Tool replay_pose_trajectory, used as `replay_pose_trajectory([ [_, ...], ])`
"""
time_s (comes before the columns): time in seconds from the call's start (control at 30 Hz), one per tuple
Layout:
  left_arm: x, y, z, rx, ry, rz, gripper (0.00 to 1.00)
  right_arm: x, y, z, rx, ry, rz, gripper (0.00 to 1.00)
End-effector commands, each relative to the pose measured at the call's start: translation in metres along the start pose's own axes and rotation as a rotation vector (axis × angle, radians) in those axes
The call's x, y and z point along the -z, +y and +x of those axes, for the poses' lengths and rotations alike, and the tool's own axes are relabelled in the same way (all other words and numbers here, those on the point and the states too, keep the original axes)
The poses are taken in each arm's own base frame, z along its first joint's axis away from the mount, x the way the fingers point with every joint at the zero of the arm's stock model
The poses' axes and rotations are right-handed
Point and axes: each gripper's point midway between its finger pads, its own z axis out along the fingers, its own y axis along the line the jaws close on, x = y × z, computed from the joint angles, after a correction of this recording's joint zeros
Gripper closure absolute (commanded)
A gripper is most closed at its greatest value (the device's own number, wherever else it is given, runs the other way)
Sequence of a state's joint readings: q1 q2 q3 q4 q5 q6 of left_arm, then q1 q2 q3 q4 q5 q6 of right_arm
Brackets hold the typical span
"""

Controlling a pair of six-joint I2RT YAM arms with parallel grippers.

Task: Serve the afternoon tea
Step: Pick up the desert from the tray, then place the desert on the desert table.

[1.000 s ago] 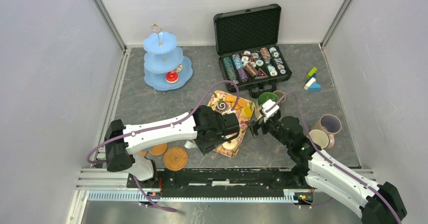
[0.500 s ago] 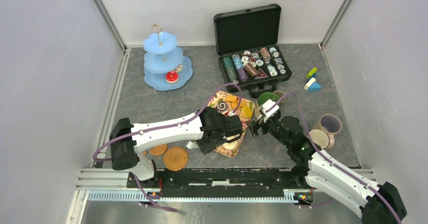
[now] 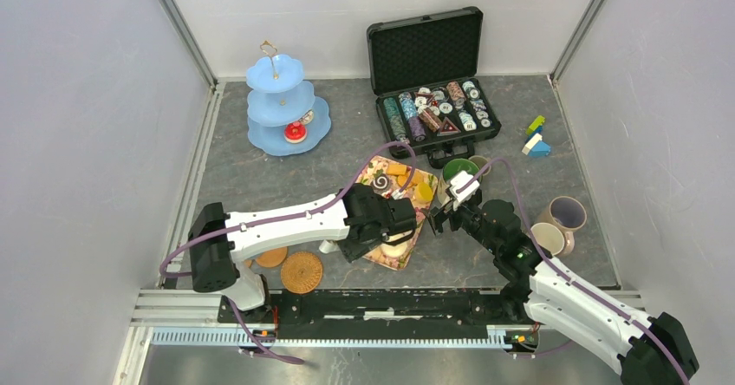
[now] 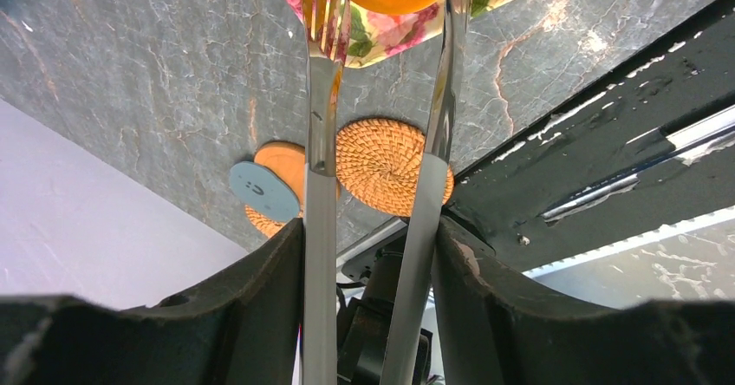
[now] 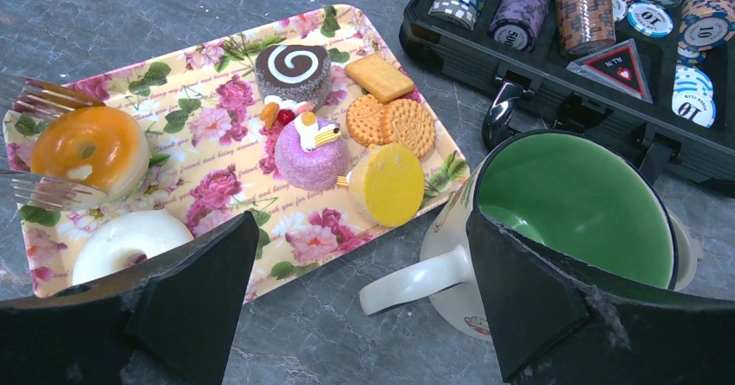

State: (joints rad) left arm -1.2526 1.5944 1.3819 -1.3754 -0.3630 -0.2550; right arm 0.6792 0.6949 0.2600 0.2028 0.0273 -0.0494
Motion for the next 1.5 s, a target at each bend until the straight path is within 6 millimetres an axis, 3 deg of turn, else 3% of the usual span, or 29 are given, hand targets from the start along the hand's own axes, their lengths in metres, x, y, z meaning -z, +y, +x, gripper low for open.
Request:
replay_pose_trajectory([
  [0.0,0.014,0.011,-0.010,0.064,-0.067,-0.050,0.55,-0.001,-0.001,-0.026,-0.011,-0.069,0.005,0.02],
  [0.2,0.027,0.043,-0.009,0.071,-0.100,-0.191,0.56,-0.002,-0.001,-0.026,-0.012,-0.070,0.003,0.02],
  [0.37,0.043,0.083,-0.014,0.127,-0.166,-0.283,0.57,-0.001,0.000,-0.027,-0.014,-0.073,0.001,0.02],
  [0.5,0.048,0.124,-0.016,0.270,-0.230,-0.323,0.57,-0.001,0.000,-0.027,-0.013,-0.074,0.000,0.02],
  [0.63,0.036,0.170,-0.007,0.494,-0.285,-0.316,0.57,-0.001,0.000,-0.026,-0.014,-0.070,-0.003,0.02],
  [0.73,0.025,0.192,0.001,0.635,-0.336,-0.287,0.57,-0.002,0.001,-0.027,-0.015,-0.072,-0.008,0.02],
  [1.1,-0.019,0.228,0.053,0.968,-0.319,-0.156,0.60,-0.001,0.003,-0.027,-0.018,-0.075,-0.017,0.02],
  [1.3,-0.035,0.240,0.066,1.133,-0.364,-0.089,0.60,-0.001,0.004,-0.027,-0.023,-0.077,-0.022,0.02],
  [1.47,-0.046,0.282,0.087,1.379,-0.464,-0.093,0.60,-0.002,0.009,-0.028,-0.028,-0.084,-0.051,0.02],
])
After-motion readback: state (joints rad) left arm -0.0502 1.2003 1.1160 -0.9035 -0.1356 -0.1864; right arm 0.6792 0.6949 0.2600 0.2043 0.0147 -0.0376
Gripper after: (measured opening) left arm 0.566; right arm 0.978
